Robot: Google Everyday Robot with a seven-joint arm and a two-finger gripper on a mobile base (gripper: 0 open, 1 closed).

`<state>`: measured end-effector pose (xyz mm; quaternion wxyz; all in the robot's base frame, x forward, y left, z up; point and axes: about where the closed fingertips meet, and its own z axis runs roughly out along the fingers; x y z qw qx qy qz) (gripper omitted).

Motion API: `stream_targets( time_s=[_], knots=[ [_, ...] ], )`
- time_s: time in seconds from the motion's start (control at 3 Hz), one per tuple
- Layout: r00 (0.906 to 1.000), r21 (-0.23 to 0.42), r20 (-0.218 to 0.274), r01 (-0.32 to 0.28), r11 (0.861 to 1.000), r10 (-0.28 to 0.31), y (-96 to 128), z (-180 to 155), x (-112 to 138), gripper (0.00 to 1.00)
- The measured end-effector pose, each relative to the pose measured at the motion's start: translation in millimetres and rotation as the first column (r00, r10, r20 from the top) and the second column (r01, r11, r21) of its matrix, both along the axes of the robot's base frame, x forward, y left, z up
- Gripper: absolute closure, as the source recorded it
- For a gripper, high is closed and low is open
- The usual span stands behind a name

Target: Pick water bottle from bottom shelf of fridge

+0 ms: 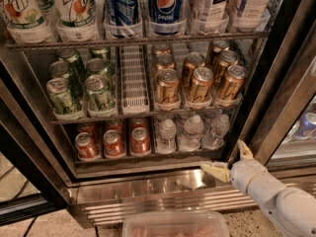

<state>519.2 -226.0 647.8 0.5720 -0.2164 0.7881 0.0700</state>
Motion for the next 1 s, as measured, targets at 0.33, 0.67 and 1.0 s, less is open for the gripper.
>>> stream_targets(
  time_s=[0.33,0.67,1.0],
  knots=[
    [0.9954,0.02,0.091,0.031,0.999,-0.032,-0.4,-16.9,2.8,0.42],
    [0.9871,0.004,0.16,0.004,1.0,-0.005,10.4,-24.0,4.5,0.56],
    [0.9756,-0.02,0.219,-0.006,1.0,0.01,17.9,-24.5,5.6,0.38]
  ],
)
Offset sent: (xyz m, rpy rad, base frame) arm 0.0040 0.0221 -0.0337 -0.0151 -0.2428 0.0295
